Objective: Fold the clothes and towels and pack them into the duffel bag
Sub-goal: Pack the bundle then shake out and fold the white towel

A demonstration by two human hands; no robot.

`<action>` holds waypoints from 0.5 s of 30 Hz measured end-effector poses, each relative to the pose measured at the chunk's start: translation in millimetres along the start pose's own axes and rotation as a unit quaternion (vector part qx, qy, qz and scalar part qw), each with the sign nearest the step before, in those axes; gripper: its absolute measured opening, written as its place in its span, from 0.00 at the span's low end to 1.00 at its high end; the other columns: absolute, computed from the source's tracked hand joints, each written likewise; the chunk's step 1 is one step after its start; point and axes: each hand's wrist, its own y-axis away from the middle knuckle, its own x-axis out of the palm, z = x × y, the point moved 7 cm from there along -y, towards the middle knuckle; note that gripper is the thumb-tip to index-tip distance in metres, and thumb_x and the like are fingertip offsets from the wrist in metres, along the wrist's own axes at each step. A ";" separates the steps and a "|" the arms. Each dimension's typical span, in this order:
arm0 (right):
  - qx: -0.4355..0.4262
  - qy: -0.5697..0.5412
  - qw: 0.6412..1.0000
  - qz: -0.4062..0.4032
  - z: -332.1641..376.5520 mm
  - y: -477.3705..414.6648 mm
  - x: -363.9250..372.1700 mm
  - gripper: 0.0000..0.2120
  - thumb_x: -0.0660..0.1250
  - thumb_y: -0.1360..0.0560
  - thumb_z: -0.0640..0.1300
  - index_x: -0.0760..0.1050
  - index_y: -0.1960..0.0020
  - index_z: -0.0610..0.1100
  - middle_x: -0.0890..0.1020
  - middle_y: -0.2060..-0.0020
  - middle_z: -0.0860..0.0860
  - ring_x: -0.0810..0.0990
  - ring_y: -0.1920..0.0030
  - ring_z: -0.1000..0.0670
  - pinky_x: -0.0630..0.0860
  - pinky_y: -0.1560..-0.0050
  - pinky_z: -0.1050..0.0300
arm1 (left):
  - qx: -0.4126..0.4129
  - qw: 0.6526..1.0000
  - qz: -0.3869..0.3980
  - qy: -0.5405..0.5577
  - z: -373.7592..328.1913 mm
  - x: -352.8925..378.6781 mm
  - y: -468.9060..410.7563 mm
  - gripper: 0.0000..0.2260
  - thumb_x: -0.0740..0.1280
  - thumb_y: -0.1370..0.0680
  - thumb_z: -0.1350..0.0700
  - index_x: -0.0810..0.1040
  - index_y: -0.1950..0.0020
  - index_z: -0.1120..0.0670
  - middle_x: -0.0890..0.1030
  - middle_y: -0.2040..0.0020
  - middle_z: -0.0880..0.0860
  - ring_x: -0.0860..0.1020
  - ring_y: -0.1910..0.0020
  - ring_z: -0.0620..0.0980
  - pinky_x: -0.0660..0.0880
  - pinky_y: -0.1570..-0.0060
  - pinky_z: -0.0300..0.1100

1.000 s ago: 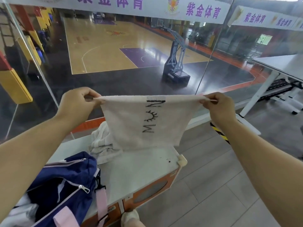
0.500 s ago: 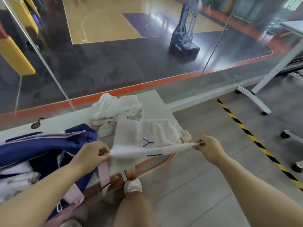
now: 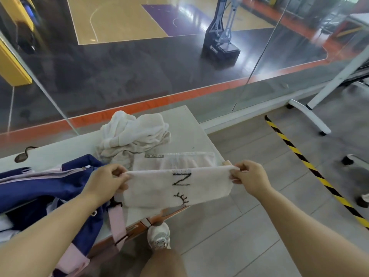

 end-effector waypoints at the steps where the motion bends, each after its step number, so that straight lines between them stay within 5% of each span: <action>1: 0.003 -0.007 1.000 -0.014 3.1 -10.4 2.7 0.02 0.69 0.27 0.35 0.79 0.57 0.41 0.84 0.62 0.45 0.84 0.64 0.46 0.83 0.58 0.53 | -0.010 1.000 -0.008 0.019 -0.8 0.2 -11.5 0.04 0.69 0.25 0.59 0.77 0.59 0.54 0.83 0.64 0.54 0.83 0.67 0.46 0.79 0.64 0.39; 8: 0.003 0.013 0.999 -0.044 17.5 -75.1 32.3 0.03 0.69 0.27 0.38 0.78 0.55 0.46 0.84 0.57 0.48 0.83 0.56 0.48 0.80 0.50 0.50 | -0.054 0.998 -0.014 0.005 18.2 10.9 -92.3 0.04 0.69 0.25 0.57 0.79 0.51 0.55 0.83 0.59 0.51 0.82 0.59 0.51 0.80 0.53 0.50; 12: 0.001 0.055 0.998 0.004 10.4 -93.6 59.2 0.20 0.66 0.24 0.41 0.70 0.33 0.47 0.76 0.40 0.51 0.78 0.47 0.51 0.74 0.44 0.53 | 0.008 0.998 -0.006 -0.061 14.8 27.5 -108.9 0.15 0.68 0.24 0.57 0.76 0.38 0.57 0.78 0.47 0.50 0.76 0.48 0.48 0.70 0.49 0.41; 15: -0.054 0.161 0.985 0.021 3.8 -84.9 83.2 0.19 0.66 0.24 0.45 0.70 0.34 0.51 0.73 0.36 0.54 0.78 0.47 0.53 0.72 0.41 0.54 | 0.088 0.988 0.011 -0.126 18.6 48.3 -104.9 0.13 0.70 0.26 0.58 0.78 0.42 0.56 0.77 0.46 0.50 0.75 0.47 0.49 0.71 0.46 0.43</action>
